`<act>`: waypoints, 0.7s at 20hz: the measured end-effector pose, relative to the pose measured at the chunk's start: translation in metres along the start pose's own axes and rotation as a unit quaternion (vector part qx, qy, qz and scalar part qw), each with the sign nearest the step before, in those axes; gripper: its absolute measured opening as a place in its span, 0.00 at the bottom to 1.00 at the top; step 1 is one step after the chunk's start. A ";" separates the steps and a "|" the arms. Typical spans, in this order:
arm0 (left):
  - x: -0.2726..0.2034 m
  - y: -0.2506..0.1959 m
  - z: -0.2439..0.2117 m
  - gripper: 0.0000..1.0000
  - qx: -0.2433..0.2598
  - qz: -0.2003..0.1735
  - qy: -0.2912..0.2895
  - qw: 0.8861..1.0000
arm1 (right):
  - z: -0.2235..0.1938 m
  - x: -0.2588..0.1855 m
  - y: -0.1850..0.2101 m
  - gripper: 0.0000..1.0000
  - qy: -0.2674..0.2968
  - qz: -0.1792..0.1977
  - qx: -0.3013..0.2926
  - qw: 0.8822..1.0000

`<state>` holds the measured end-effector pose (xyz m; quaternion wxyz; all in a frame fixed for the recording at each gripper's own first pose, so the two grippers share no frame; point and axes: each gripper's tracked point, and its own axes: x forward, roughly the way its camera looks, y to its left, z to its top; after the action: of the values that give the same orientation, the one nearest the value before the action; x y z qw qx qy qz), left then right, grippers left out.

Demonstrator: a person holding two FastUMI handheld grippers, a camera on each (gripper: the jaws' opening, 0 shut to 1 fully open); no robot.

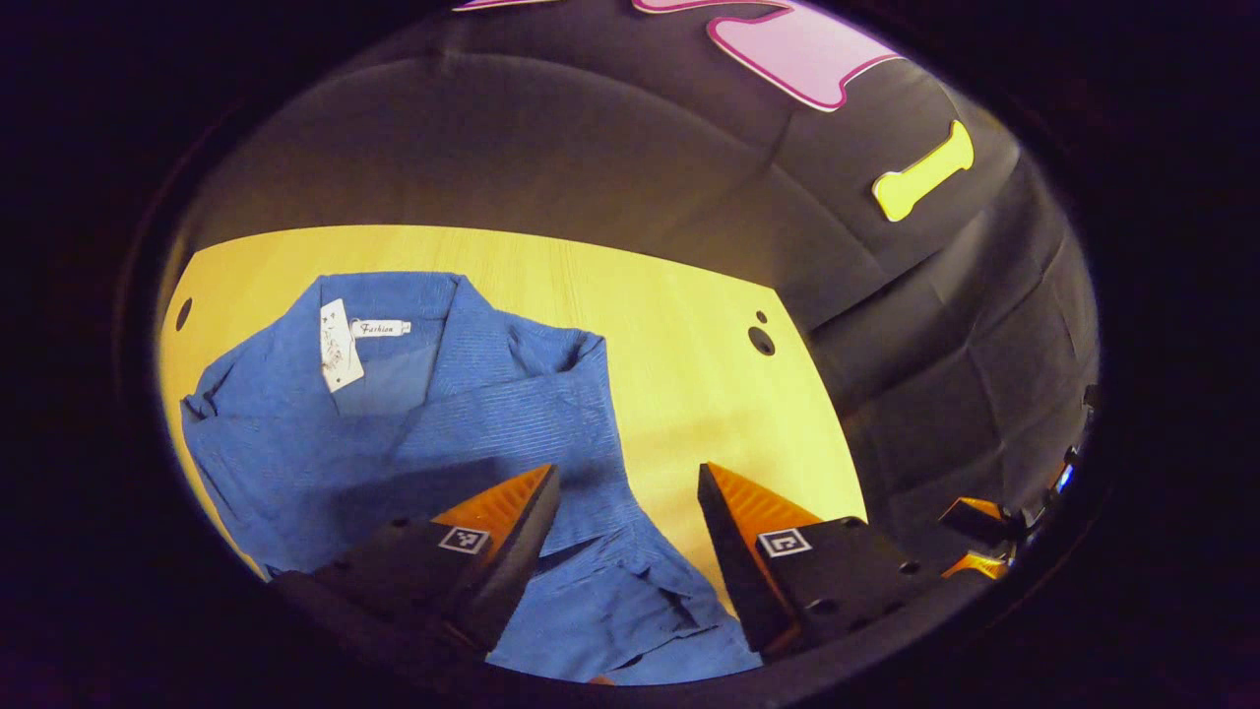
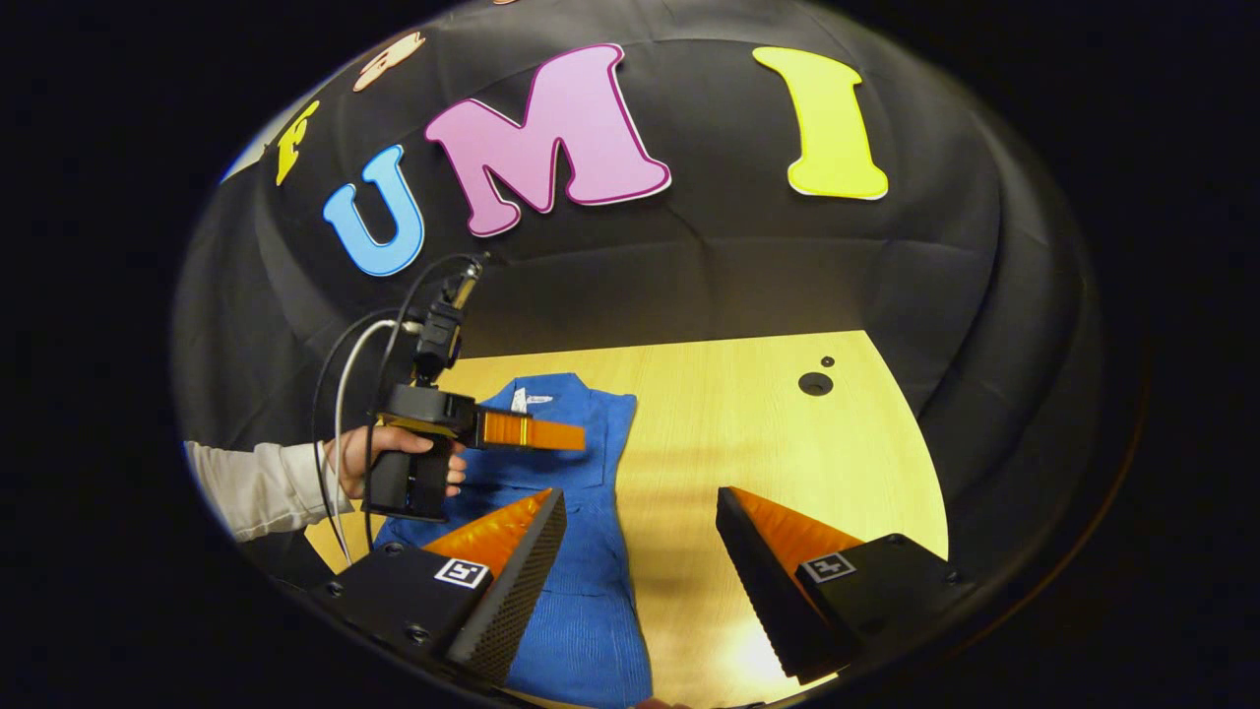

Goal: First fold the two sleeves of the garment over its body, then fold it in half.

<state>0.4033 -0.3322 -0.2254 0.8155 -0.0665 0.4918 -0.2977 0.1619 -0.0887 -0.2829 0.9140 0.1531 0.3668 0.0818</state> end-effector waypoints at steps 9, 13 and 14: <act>-0.163 0.039 -0.073 0.78 0.018 0.102 -0.091 0.990 | -0.023 -0.015 0.032 0.98 -0.002 -0.008 -0.009 1.000; -0.227 0.103 -0.166 0.83 0.007 0.183 -0.095 0.979 | -0.061 -0.029 0.073 0.98 0.010 -0.005 -0.011 1.000; -0.240 0.116 -0.189 0.83 -0.001 0.198 -0.095 0.976 | -0.071 -0.031 0.084 0.98 0.016 -0.002 -0.011 1.000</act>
<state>0.2115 -0.0710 -0.1852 0.9011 0.0033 0.4161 -0.1220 0.0868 -0.0027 -0.2831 0.9100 0.1406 0.3803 0.0864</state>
